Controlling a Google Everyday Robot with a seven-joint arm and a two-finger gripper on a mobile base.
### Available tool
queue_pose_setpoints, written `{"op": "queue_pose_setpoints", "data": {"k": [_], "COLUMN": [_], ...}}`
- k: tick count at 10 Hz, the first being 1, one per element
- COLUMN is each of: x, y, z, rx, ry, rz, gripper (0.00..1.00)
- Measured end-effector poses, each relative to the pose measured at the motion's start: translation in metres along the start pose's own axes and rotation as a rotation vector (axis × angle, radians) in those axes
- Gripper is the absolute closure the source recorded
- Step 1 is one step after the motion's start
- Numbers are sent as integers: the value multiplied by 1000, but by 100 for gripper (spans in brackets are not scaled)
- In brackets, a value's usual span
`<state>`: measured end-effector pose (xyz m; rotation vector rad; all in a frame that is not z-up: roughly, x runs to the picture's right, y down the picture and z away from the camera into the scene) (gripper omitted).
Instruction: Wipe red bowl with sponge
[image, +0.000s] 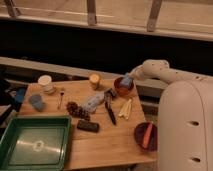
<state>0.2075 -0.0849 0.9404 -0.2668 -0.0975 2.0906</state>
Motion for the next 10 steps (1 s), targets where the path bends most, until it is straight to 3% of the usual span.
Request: {"op": "queue_pose_setpoints", "data": {"k": [3,4,6,8,10], "x": [1,11,26,39,42], "y": [13,21,25,24,20], "z": [9,11,8,-1,-14], "rx": [-71,-100,-120,-121,-87], "ry": [0,20,58,89,91], "rz": [5,7,21,40,50], "gripper": [82,82,82,82,82]}}
